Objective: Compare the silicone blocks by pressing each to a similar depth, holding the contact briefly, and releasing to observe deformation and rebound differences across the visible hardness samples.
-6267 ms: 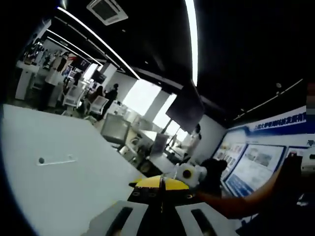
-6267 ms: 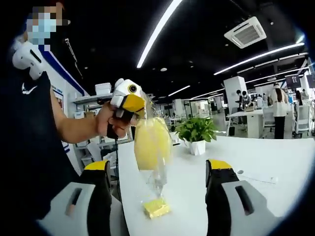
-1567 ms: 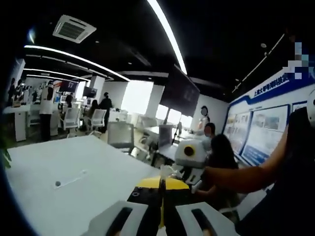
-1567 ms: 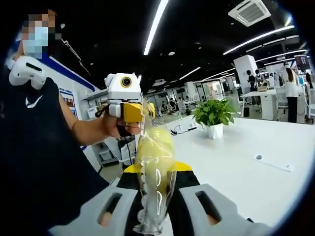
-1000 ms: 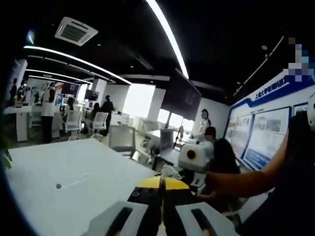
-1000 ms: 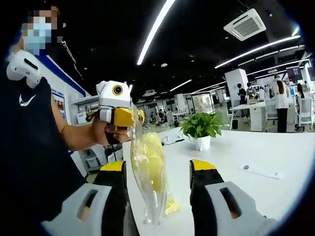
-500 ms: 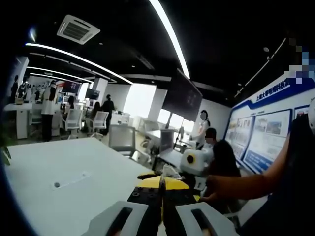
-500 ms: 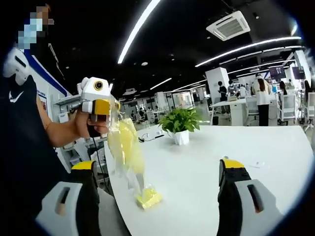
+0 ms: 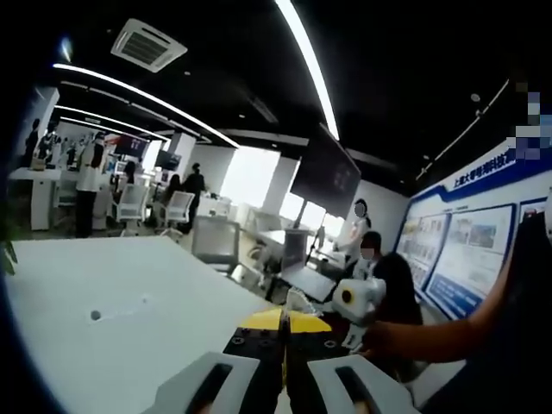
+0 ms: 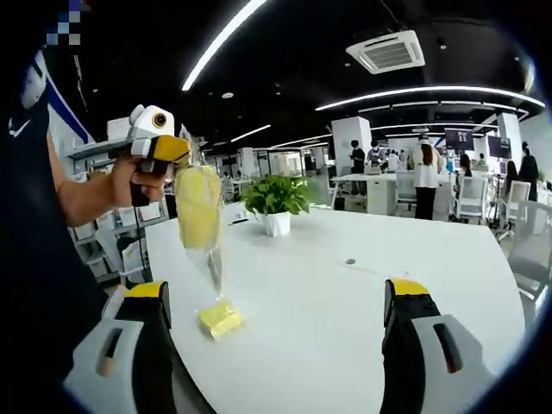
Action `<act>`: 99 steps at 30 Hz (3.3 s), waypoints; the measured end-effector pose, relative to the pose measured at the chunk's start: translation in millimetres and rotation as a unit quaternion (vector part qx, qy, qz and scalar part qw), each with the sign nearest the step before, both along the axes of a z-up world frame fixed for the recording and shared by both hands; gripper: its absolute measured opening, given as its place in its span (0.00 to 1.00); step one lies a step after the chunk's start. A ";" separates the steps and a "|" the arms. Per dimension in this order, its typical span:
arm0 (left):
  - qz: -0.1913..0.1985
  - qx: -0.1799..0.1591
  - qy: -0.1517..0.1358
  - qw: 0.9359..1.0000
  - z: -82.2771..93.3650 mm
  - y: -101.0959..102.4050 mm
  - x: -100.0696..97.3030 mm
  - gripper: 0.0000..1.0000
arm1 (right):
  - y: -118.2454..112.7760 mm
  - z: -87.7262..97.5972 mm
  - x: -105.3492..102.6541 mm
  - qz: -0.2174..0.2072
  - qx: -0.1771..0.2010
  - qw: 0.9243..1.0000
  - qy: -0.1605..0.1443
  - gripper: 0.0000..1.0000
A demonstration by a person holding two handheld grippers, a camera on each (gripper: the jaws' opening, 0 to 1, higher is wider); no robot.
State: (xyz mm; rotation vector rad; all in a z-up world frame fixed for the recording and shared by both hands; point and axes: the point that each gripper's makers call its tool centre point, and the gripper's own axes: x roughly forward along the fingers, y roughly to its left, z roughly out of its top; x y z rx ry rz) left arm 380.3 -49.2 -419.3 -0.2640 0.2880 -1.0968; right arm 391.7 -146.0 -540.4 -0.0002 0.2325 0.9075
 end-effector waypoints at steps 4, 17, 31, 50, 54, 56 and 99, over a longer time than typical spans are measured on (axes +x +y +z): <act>0.006 -0.004 0.010 1.000 -6.6 0.0 2.2 0.00 | -8.6 -16.9 -7.2 -0.009 -0.020 1.000 -0.003 0.96; 0.027 -0.030 0.035 0.999 -12.3 6.8 10.4 0.00 | -26.4 -99.1 -31.9 -0.030 -0.083 0.996 -0.014 0.96; 0.037 -0.046 0.066 0.996 -20.3 11.2 12.1 0.00 | -32.8 -119.4 -38.6 -0.063 -0.061 0.996 0.011 0.96; 0.060 -0.079 0.147 0.984 -89.9 2.0 3.8 0.00 | -34.8 -127.9 -44.4 -0.078 -0.054 0.995 0.025 0.96; 0.064 -0.083 0.158 0.982 -104.6 1.5 2.6 0.00 | -35.9 -126.3 -46.2 -0.082 -0.051 0.995 0.027 0.96; 0.066 -0.086 0.170 0.979 -110.6 0.7 2.1 0.00 | -36.0 -125.4 -47.0 -0.084 -0.051 0.995 0.028 0.96; 0.139 -0.047 0.298 0.943 -257.1 7.1 22.3 0.00 | -30.9 -140.0 -62.7 -0.078 -0.045 0.994 0.064 0.96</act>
